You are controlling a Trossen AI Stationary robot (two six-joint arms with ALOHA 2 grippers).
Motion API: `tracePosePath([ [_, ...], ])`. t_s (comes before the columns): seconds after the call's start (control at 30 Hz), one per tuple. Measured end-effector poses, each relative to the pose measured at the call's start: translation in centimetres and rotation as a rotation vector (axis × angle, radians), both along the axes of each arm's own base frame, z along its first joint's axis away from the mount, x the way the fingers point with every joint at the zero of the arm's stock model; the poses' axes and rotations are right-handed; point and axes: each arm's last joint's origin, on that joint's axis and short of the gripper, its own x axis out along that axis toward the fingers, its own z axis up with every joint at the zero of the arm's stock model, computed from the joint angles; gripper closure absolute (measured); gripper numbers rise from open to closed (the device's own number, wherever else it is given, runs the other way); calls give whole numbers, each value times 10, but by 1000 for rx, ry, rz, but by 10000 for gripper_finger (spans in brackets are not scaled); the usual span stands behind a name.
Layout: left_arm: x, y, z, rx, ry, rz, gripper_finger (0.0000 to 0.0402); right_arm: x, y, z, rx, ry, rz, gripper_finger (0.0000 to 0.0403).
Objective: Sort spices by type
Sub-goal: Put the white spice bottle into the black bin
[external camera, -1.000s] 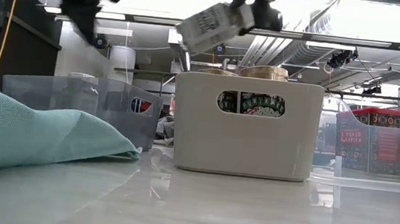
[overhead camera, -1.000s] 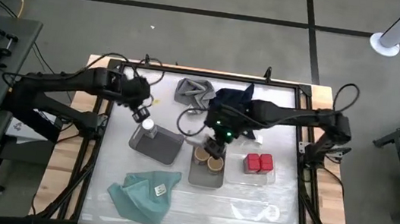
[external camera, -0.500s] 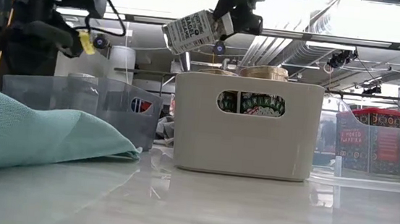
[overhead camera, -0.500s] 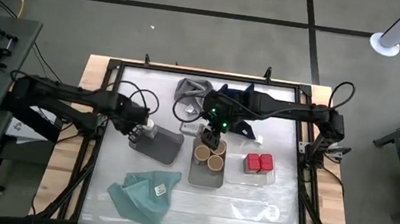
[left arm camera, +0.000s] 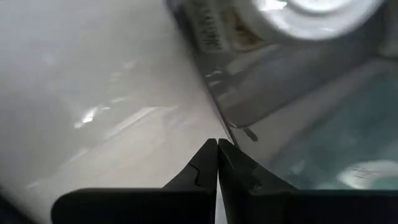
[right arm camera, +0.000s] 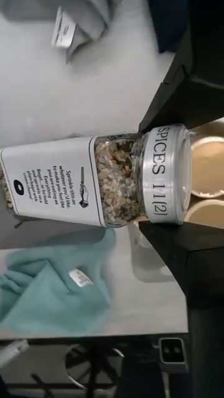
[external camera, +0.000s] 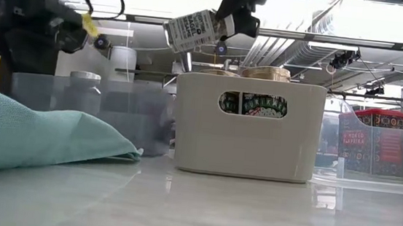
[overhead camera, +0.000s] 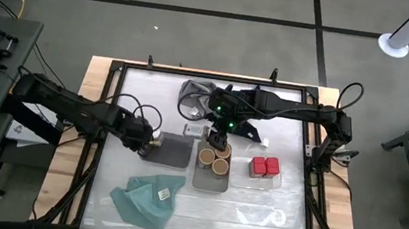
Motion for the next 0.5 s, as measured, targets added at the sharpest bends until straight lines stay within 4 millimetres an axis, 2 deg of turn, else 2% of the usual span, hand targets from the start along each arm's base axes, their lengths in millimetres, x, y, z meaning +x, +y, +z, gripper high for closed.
tracePosePath([
  [0.23, 11, -21, 3, -46, -146, 25, 401, 4, 9, -6, -7, 10, 53, 203],
  [0.37, 6, -21, 6, -9, -148, 18, 401, 16, 17, -26, -3, 61, 87, 203],
  [0.5, -5, -14, 18, 24, -196, 16, 401, 28, 25, -48, 3, 116, 104, 203],
])
